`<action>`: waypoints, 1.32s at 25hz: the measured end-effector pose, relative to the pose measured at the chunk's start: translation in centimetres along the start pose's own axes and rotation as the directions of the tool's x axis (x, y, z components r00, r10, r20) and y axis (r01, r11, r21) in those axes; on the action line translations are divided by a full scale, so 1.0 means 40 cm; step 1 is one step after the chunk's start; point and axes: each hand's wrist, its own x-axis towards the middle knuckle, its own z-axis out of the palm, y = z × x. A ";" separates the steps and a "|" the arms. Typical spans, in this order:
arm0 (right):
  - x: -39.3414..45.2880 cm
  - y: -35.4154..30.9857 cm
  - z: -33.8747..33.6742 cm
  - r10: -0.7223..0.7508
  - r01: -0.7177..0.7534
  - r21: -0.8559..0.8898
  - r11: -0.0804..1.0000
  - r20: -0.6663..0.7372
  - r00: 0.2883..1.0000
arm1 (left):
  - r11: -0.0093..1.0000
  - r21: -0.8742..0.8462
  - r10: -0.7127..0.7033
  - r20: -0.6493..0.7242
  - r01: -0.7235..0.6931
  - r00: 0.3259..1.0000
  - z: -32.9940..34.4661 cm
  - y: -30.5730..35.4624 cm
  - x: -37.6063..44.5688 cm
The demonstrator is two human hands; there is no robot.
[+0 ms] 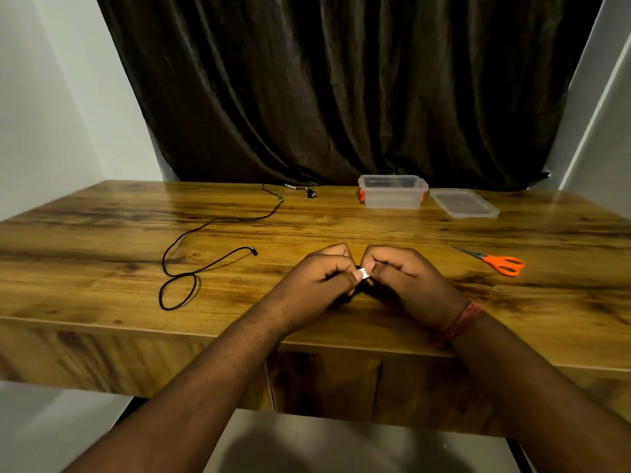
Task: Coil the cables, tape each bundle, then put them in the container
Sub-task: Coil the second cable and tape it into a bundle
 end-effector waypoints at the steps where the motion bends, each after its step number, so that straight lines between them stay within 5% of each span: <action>1: 0.000 -0.001 0.001 0.003 -0.003 0.000 1.000 0.000 1.000 | 1.000 0.007 -0.001 0.001 0.001 1.000 0.001 0.000 0.000; 16: -0.004 -0.005 0.001 0.012 -0.012 0.041 0.999 -0.005 1.000 | 0.976 0.200 0.087 -0.020 -0.081 0.996 0.005 -0.007 0.003; 33: -0.005 -0.014 -0.005 -0.006 0.008 0.062 0.998 -0.032 0.999 | 0.981 0.165 0.105 -0.006 -0.103 0.994 0.000 -0.004 0.003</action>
